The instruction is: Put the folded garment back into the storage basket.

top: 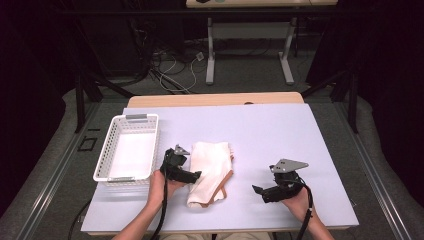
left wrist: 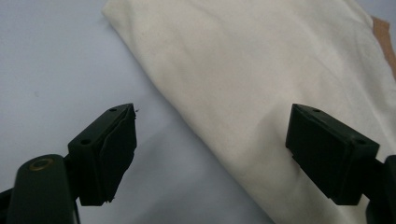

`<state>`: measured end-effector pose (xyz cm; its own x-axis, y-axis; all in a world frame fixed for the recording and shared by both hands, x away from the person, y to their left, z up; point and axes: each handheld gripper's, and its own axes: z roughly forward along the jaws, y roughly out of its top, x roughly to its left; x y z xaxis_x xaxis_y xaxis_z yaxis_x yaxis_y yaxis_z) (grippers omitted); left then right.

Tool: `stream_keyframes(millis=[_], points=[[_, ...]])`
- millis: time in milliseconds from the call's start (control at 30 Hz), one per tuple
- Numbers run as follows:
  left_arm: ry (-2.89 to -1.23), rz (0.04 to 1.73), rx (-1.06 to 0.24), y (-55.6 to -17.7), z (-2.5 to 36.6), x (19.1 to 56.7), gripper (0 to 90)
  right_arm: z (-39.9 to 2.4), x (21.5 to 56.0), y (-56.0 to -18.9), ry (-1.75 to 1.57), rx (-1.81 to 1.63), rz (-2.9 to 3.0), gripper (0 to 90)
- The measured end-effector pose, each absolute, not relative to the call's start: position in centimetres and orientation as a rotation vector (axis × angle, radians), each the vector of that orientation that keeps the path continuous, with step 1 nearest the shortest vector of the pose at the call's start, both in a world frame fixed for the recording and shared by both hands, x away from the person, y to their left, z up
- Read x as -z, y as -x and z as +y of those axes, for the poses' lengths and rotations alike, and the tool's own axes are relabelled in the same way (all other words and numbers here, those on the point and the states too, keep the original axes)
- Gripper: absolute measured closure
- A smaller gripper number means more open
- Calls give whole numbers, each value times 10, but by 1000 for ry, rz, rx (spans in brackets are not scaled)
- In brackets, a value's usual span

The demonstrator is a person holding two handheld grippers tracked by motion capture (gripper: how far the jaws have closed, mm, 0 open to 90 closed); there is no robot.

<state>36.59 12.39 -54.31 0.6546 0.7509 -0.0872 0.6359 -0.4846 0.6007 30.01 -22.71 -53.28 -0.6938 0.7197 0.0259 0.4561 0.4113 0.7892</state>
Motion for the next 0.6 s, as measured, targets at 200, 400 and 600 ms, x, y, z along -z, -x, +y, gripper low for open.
stream_keyframes(millis=[200,400,600], points=[[-2289,1072,-228,-366,123,545,266,-227,533,-300,-1019,-1168,2356,48],[-2303,1055,-214,-365,121,548,411,-227,533,-300,-1015,-1168,2358,49],[-2285,1036,-230,-362,121,549,535,-226,533,-300,-1022,-1165,2360,50]])
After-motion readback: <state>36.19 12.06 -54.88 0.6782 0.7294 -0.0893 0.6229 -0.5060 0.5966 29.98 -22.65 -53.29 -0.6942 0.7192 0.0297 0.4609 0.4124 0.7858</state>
